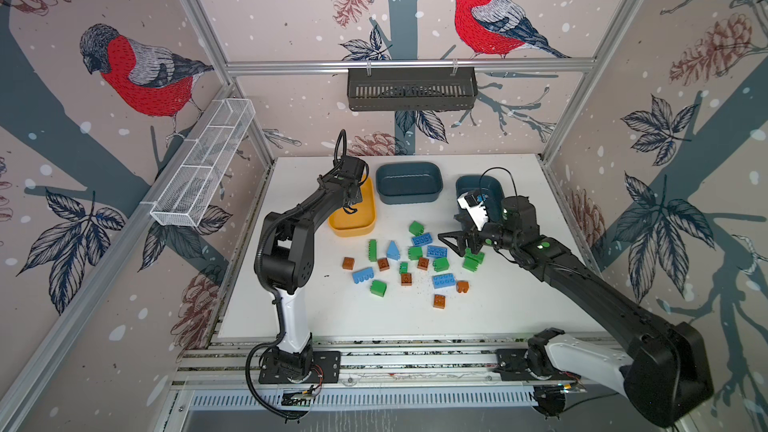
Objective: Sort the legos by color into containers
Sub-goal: 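Lift the brown brick and drop it into the yellow tub, then lower the left gripper onto a second brown brick and grasp it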
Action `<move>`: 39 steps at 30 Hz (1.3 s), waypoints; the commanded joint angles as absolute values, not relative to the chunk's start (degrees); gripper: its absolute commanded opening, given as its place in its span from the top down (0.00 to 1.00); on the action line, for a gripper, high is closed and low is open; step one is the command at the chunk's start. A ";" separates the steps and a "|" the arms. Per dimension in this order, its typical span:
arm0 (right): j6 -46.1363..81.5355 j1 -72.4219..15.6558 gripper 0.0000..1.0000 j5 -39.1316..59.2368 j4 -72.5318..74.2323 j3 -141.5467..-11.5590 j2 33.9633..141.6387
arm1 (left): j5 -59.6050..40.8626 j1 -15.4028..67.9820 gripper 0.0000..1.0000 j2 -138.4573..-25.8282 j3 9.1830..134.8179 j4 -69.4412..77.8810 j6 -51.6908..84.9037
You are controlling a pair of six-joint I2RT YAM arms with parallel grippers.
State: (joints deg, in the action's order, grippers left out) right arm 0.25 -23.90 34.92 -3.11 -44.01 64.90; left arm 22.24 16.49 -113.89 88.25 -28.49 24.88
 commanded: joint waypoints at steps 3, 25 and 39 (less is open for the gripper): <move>0.09 -24.00 0.01 32.81 -3.16 -42.99 64.80 | 24.81 15.25 0.83 -120.50 93.17 -26.53 18.89; -2.63 -23.39 0.01 31.64 -5.64 -44.49 66.53 | 13.83 15.64 0.34 -99.98 77.56 -34.49 27.14; -3.43 -23.40 0.01 32.79 -7.11 -44.49 66.59 | 5.98 20.38 0.32 -82.14 52.64 -36.75 27.37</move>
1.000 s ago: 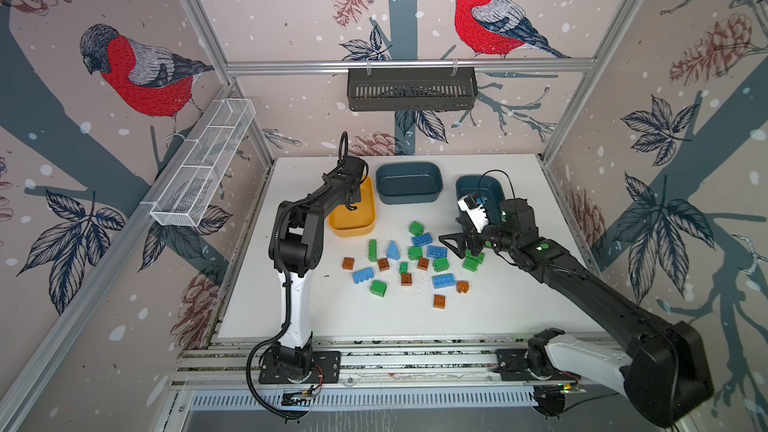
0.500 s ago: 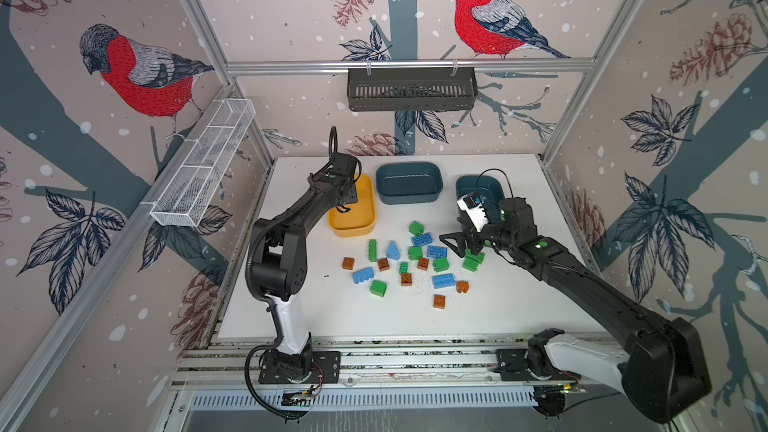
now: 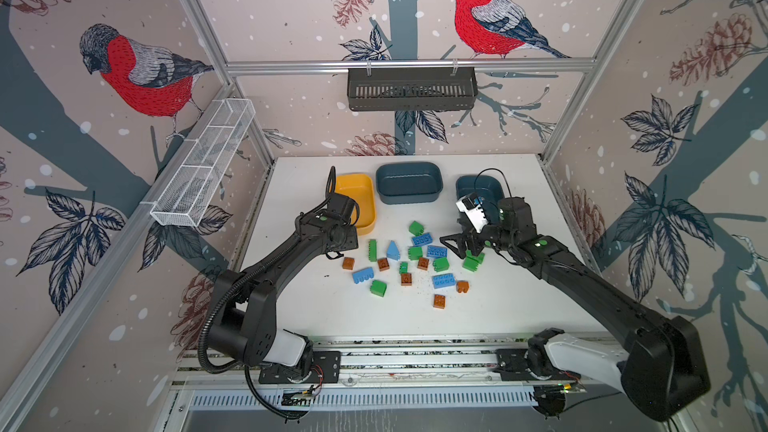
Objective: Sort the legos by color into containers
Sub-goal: 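Lower the left gripper onto a second brown brick and grasp it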
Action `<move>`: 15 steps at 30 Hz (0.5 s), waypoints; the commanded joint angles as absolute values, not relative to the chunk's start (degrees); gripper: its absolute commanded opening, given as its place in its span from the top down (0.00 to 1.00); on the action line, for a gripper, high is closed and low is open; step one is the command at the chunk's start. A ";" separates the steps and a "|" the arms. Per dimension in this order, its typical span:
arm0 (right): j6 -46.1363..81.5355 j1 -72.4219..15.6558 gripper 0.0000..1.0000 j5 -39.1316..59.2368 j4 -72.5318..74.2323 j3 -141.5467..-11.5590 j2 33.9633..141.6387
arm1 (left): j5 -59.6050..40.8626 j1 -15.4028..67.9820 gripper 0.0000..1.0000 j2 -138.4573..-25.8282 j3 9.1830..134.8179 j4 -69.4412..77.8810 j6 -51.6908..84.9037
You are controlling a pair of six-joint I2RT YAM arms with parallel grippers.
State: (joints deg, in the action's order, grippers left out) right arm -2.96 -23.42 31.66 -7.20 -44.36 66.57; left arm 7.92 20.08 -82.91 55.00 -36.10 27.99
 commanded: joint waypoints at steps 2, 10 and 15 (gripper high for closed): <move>-3.52 -23.40 0.01 32.78 -7.37 -44.43 66.46 | 5.79 20.81 0.33 -82.00 50.76 -35.70 27.06; -3.25 -23.62 0.01 33.05 -7.77 -44.36 66.43 | 3.95 22.21 0.35 -85.38 47.12 -30.50 26.24; -3.44 -23.63 0.01 32.78 -8.06 -44.38 66.44 | 5.04 22.33 0.42 -87.32 47.17 -29.22 25.56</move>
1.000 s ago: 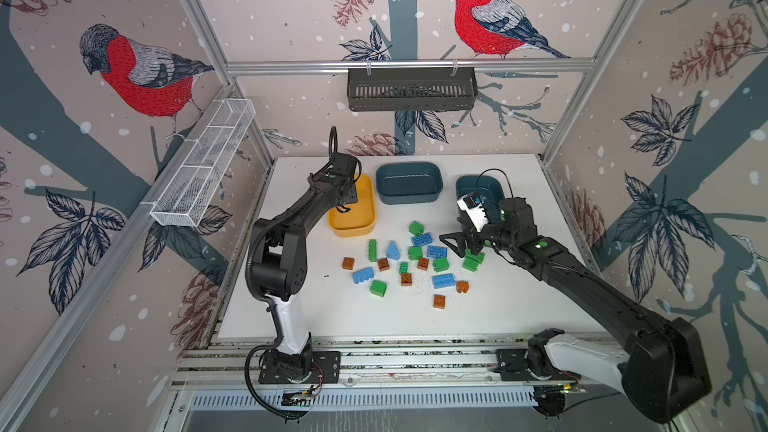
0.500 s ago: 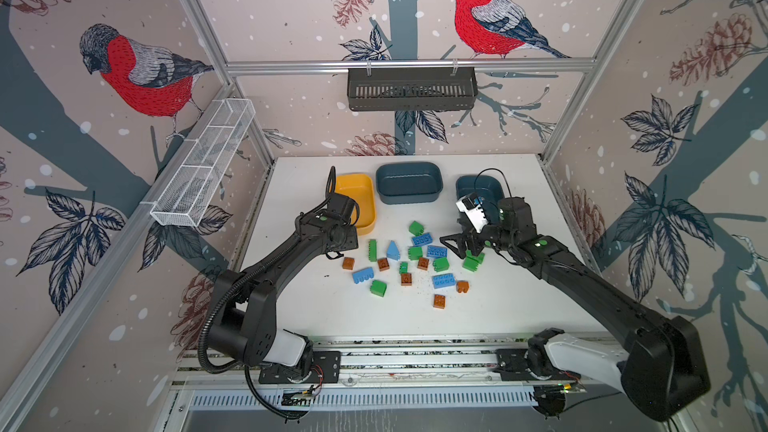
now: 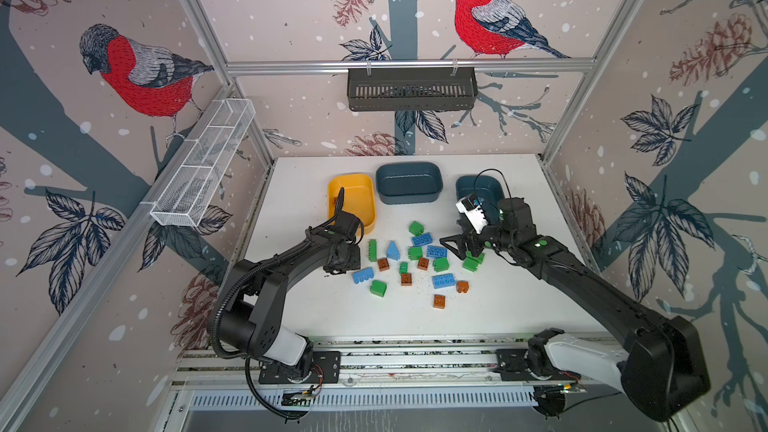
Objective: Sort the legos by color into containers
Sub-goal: 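Lower the left gripper onto a second brown brick and grasp it, then carry the second brown brick into the yellow tub and release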
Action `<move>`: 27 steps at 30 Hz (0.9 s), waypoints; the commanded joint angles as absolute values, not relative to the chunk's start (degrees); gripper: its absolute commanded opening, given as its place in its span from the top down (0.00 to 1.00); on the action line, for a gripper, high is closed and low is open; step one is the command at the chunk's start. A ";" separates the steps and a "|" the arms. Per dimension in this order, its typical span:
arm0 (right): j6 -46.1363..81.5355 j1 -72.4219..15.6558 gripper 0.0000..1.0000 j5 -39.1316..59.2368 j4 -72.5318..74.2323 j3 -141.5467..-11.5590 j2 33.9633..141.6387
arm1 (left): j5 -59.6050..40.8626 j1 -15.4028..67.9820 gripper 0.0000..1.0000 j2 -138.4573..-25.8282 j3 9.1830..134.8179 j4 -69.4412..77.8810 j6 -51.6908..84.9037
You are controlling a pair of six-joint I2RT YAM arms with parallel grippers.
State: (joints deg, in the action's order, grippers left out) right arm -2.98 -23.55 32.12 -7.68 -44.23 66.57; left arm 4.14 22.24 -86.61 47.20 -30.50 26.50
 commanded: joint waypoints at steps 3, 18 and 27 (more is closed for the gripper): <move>-3.44 -23.58 0.01 32.72 -8.21 -44.51 66.44 | 5.19 22.36 0.51 -88.27 47.31 -28.53 25.06; -3.87 -23.50 0.01 32.73 -9.12 -45.63 66.43 | 5.40 22.32 0.75 -86.45 52.74 -34.41 23.34; -0.81 -23.52 0.01 36.33 -4.48 -46.93 66.82 | 10.82 21.51 0.74 -90.80 73.52 -41.29 19.09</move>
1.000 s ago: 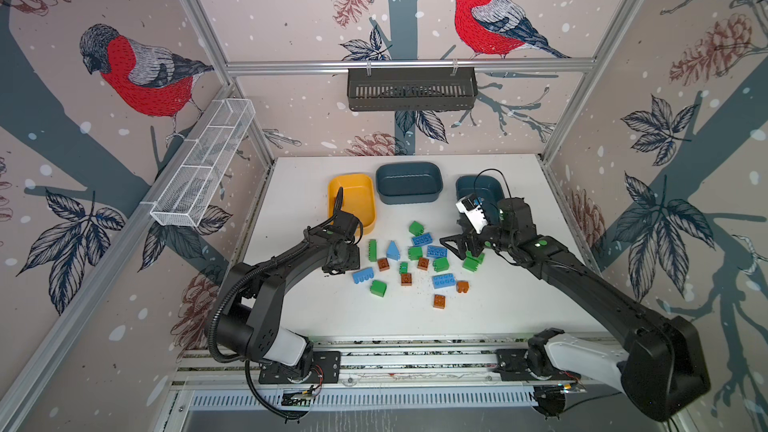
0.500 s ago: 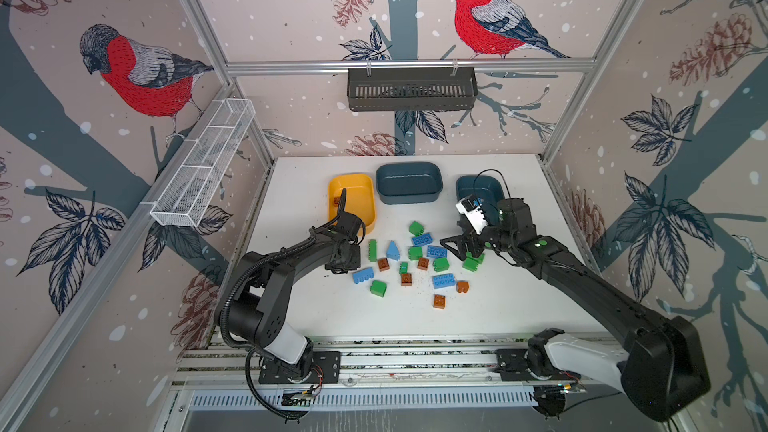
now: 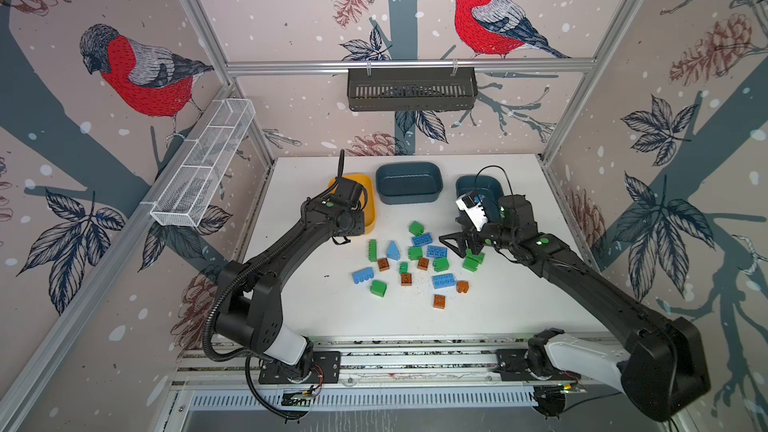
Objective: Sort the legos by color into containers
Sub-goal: 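Carry the second brown brick into the yellow tub and release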
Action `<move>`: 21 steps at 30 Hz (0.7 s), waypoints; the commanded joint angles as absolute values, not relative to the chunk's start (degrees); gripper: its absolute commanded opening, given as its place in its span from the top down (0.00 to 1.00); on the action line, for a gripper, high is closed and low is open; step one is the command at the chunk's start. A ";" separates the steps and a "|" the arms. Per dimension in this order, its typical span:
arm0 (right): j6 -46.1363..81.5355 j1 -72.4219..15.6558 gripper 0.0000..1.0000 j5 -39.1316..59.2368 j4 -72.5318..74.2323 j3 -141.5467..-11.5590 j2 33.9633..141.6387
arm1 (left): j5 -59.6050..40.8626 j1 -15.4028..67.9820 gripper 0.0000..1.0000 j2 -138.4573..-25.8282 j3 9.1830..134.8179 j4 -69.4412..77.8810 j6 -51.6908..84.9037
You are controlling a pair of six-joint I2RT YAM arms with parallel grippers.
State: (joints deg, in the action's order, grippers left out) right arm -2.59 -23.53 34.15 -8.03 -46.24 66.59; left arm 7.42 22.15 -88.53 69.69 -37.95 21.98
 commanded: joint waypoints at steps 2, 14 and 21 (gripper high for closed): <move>-0.49 -23.49 0.00 36.56 -3.72 -47.22 67.23 | 11.33 20.43 0.73 -94.37 77.44 -40.86 17.53; 0.79 -23.65 0.01 37.35 -0.79 -49.08 70.01 | 14.99 14.78 0.73 -117.30 97.67 -34.34 13.21; 0.89 -24.07 0.01 36.65 -0.75 -48.74 70.50 | 14.61 13.50 0.71 -126.12 104.50 -30.94 13.22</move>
